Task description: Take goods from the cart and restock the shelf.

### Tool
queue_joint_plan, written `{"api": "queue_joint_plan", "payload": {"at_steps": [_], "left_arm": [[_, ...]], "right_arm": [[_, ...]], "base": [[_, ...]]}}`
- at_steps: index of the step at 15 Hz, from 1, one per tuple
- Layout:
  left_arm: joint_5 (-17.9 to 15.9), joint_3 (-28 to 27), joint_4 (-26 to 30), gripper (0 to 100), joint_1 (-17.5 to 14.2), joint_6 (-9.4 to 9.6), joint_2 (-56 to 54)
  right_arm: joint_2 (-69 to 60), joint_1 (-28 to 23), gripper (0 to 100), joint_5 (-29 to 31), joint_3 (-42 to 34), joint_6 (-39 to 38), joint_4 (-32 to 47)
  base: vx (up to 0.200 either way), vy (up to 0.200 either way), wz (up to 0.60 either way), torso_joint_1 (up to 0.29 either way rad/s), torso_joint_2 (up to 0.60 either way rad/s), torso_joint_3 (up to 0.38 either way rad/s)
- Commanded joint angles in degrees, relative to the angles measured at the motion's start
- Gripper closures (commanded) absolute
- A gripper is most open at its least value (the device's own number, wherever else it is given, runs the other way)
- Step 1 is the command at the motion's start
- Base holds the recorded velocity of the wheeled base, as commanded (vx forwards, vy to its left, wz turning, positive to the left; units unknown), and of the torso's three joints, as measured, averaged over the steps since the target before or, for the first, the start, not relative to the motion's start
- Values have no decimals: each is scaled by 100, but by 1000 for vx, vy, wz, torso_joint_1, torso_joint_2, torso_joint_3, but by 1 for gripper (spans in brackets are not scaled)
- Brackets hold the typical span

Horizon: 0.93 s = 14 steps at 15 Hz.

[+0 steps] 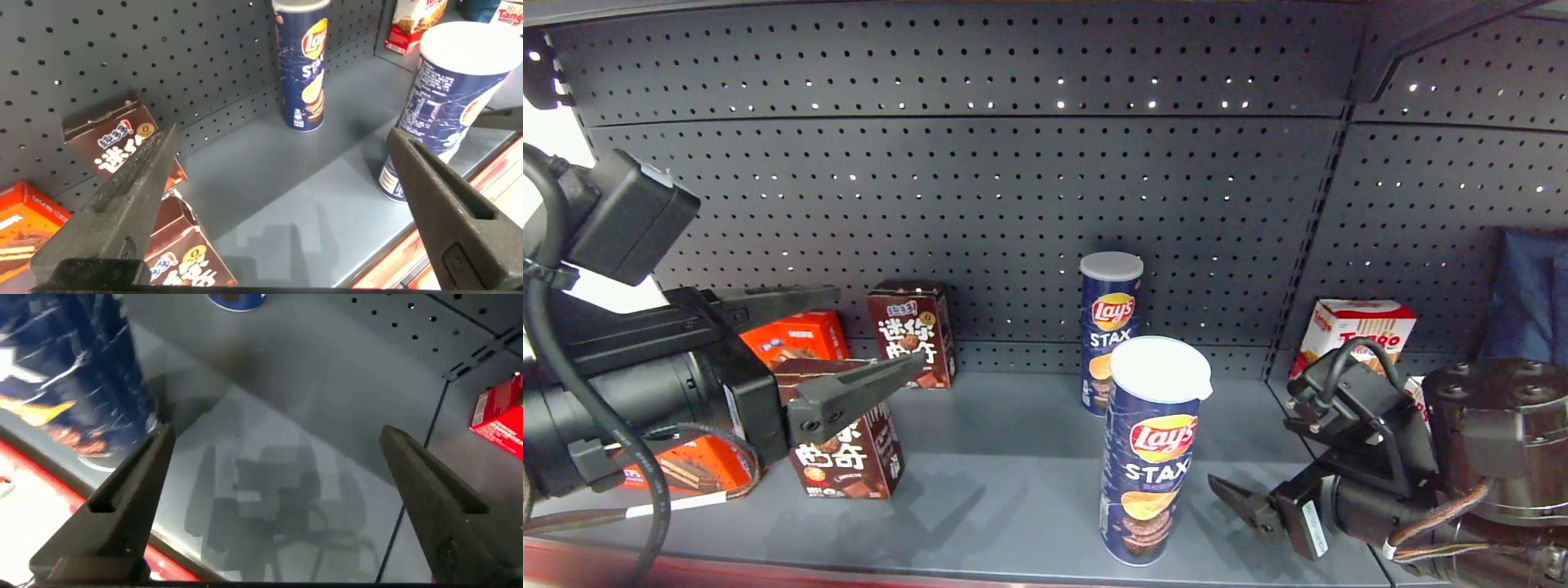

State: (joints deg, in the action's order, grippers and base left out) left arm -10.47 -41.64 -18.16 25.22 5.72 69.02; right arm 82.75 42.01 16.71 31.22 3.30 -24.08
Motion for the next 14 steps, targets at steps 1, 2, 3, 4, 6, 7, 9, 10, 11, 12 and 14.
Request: {"api": "queue_joint_plan", "payload": {"at_steps": [1,2,3,4,6,7,9,10,11,12,14], "left_arm": [[1,-19,-3,0,0,0,23],[1,-10,-12,0,9,0,23],[1,7,-3,0,9,8,32],[1,7,-3,0,9,8,32],[1,-2,-3,0,9,8,32],[1,7,-3,0,9,0,23],[1,16,-3,0,9,0,23],[1,16,-3,0,9,0,23],[1,16,-3,0,9,8,23],[1,16,-3,0,9,0,23],[1,16,-3,0,9,8,23]], "right_arm": [[92,-8,0,-1,33,4,-1],[119,-8,0,-1,60,4,-1],[180,0,0,-1,86,4,-9],[206,0,0,-1,121,4,-9],[277,18,0,-10,174,4,-9],[365,35,0,-10,227,4,-18],[444,62,0,-10,288,12,-27],[461,88,0,-10,297,12,-27],[461,115,0,-10,297,12,-27],[461,141,0,-10,297,4,-27],[470,211,0,-10,297,4,-27]], "base": [[0,0,0,0,0,0],[0,0,0,0,0,0],[0,0,0,0,0,0],[0,0,0,0,0,0],[0,0,0,0,0,0],[0,0,0,0,0,0],[0,0,0,0,0,0],[0,0,0,0,0,0],[0,0,0,0,0,0],[0,0,0,0,0,0],[0,0,0,0,0,0]]}}
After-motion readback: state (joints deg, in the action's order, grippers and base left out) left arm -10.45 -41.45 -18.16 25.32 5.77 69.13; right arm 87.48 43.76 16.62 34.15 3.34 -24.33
